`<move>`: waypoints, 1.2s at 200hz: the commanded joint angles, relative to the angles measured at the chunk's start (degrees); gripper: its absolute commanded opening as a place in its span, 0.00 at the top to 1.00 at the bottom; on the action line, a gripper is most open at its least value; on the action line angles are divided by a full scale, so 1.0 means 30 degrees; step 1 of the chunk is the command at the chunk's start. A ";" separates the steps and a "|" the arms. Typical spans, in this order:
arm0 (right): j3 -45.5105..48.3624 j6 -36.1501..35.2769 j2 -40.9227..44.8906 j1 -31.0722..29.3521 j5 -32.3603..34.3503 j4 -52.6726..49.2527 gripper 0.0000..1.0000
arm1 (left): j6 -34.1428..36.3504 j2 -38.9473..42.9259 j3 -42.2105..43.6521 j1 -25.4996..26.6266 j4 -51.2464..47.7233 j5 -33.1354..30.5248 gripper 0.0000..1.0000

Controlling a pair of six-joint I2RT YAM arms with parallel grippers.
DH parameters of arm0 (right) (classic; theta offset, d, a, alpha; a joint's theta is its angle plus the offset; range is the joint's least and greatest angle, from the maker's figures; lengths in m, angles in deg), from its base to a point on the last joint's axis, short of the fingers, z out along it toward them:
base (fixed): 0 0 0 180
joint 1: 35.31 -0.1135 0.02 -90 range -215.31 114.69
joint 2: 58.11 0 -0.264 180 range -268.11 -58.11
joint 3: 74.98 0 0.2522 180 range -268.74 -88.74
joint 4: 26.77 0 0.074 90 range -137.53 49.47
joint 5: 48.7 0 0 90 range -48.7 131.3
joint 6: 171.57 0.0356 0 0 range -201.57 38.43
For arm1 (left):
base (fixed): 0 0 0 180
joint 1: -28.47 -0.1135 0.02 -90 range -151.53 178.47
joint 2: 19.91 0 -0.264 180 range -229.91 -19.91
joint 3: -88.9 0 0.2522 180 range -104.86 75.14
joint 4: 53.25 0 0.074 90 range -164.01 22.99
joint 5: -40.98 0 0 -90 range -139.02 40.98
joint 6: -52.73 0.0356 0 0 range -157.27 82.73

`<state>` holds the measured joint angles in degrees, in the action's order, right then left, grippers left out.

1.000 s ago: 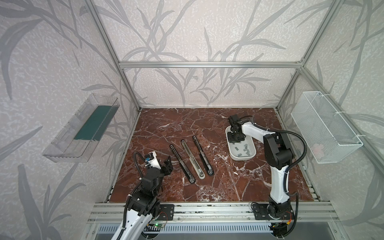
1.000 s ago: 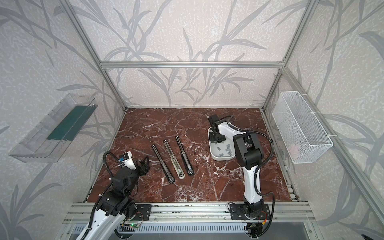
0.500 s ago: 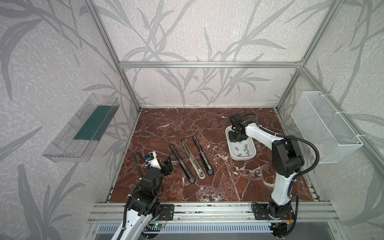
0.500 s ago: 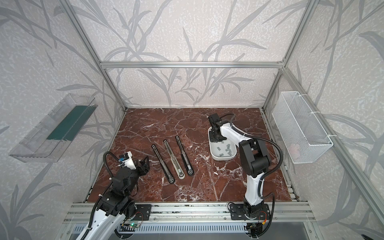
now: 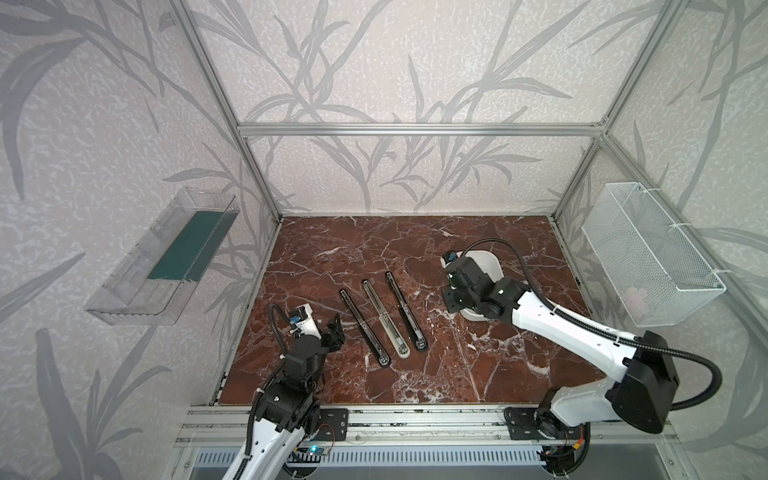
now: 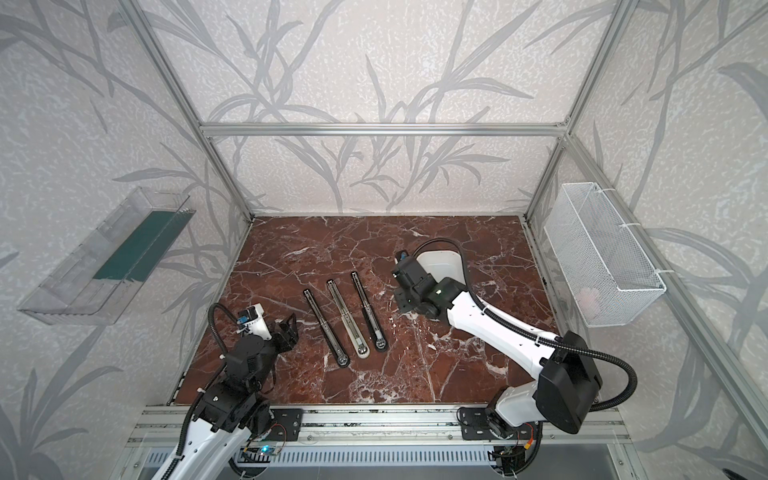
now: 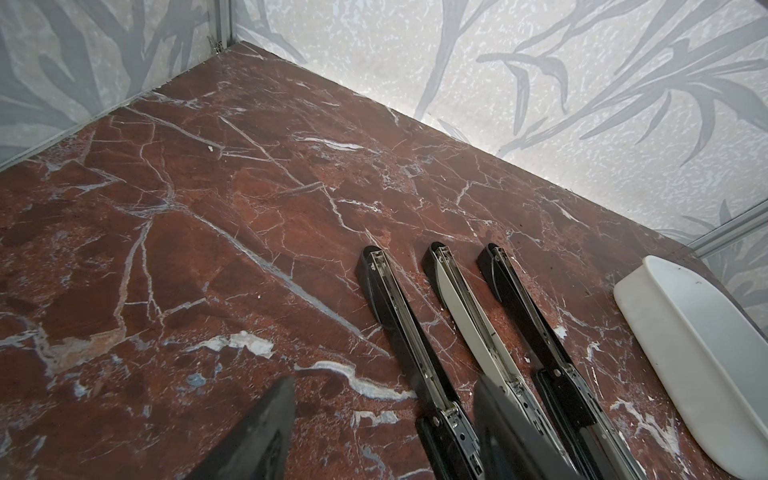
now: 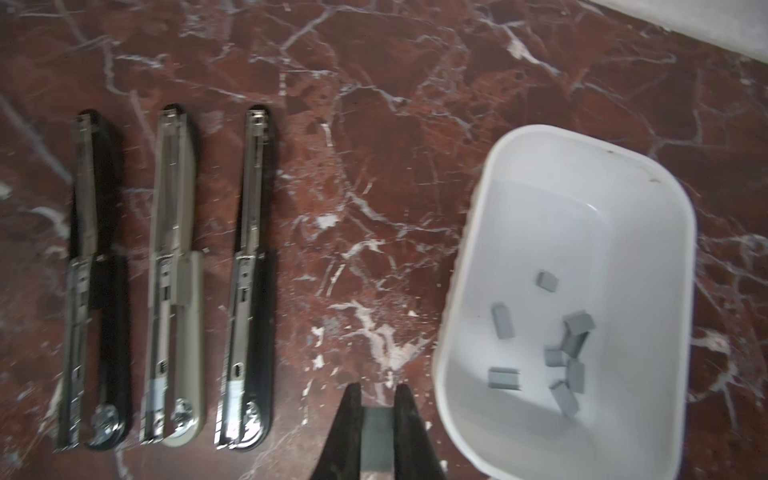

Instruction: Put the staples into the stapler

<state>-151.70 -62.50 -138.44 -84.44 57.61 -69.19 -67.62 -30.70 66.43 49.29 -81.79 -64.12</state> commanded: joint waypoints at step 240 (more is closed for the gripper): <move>-0.2407 0.2596 -0.8904 -0.9346 0.3087 0.6977 0.91 | -0.2646 0.1794 -0.1700 -0.0201 -0.5658 0.3214 0.24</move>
<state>-156.92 -53.27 -164.32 -112.04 65.85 -48.08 -74.64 -23.68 60.74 49.00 -98.36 -52.97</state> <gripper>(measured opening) 0.136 0.756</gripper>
